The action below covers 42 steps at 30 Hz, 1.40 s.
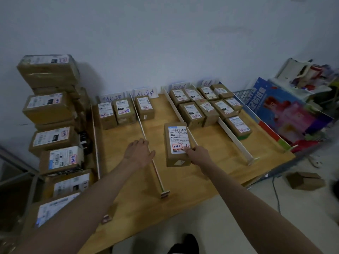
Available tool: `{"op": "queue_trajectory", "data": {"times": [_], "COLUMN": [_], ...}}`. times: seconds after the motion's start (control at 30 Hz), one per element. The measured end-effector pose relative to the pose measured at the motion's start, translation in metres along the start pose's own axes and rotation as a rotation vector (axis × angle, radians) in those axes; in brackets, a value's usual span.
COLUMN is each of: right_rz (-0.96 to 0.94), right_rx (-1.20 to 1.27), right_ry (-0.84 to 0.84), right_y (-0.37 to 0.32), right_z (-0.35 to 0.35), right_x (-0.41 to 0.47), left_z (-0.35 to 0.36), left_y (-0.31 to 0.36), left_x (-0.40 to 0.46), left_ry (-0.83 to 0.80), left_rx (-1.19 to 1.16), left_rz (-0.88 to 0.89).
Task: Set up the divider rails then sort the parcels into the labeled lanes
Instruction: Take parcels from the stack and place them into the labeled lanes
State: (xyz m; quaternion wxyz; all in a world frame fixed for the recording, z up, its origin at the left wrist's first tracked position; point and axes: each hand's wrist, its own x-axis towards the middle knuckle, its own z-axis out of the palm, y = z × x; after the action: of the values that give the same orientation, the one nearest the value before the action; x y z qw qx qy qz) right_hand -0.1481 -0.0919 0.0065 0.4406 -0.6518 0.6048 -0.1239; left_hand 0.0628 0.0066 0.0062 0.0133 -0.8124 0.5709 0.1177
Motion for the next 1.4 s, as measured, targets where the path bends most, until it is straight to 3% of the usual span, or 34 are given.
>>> {"op": "queue_trajectory", "data": {"times": [0.23,0.47,0.8,1.4], "right_rz": [-0.019,-0.103,-0.151,-0.125], "right_rx": [-0.129,-0.148,-0.147,-0.25], "right_ry": [-0.085,-0.164,-0.263,-0.302], "right_y": [0.042,0.047,0.016,-0.091], "right_z": [-0.062,-0.088,-0.075,0.016], "right_x": [0.069,0.115,0.18,0.378], "left_z": [0.017,0.021,0.01,0.004], "left_y": [0.083,0.111,0.093,0.002], "left_x": [0.034,0.045,0.095,0.293], "left_ry": [0.004,-0.038,-0.023,-0.024], "left_rx": [0.027,0.032,0.02,-0.058], "left_rz": [-0.109,-0.247,-0.364,-0.395]}}
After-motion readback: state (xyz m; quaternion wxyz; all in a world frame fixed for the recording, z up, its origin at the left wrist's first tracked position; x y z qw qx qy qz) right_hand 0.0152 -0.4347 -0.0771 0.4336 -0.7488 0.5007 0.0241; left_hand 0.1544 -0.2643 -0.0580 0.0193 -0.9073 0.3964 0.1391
